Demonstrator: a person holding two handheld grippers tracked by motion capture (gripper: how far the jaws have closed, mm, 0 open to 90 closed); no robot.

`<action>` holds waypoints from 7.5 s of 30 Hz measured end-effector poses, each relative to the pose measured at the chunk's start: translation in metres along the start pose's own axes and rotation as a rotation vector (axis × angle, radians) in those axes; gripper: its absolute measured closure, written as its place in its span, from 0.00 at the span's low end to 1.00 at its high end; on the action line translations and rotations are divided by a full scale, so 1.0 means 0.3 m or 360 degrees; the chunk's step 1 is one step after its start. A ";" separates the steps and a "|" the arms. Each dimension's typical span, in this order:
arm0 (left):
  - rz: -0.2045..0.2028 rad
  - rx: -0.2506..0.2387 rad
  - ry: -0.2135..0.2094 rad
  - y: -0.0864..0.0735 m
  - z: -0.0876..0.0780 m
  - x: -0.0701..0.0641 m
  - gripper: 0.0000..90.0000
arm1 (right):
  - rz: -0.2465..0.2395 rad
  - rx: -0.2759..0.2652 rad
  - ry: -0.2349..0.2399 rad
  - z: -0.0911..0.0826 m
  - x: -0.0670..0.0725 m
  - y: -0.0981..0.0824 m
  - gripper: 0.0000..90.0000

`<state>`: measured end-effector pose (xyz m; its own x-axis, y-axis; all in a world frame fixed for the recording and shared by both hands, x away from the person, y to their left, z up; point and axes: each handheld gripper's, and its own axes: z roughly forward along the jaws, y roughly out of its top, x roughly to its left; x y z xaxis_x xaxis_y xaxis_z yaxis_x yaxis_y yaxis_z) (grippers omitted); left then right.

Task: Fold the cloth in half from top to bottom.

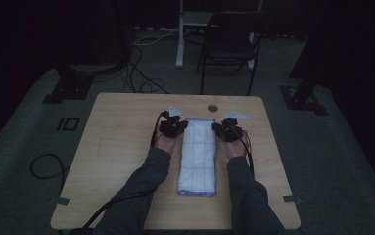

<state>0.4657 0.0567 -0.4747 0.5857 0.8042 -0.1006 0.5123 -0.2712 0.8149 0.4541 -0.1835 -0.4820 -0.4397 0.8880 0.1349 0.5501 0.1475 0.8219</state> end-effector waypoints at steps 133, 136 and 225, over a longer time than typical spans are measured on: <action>0.0033 -0.0210 -0.0257 -0.263 -0.342 -0.189 0.99 | -0.0080 -0.0209 0.0217 -0.316 0.169 -0.219 0.93; 0.0030 -0.0203 -0.0261 -0.273 -0.342 -0.194 0.99 | -0.0076 -0.0202 0.0219 -0.318 0.172 -0.230 0.93; 0.0101 0.0111 -0.0318 -0.456 -0.267 -0.225 0.92 | -0.0019 0.0023 0.0292 -0.311 0.188 -0.425 0.81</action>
<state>0.3057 0.0819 -0.5335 0.7275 0.6654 -0.1675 0.5087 -0.3592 0.7824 0.2931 -0.1928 -0.5275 -0.5676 0.7921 0.2247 0.5535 0.1650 0.8164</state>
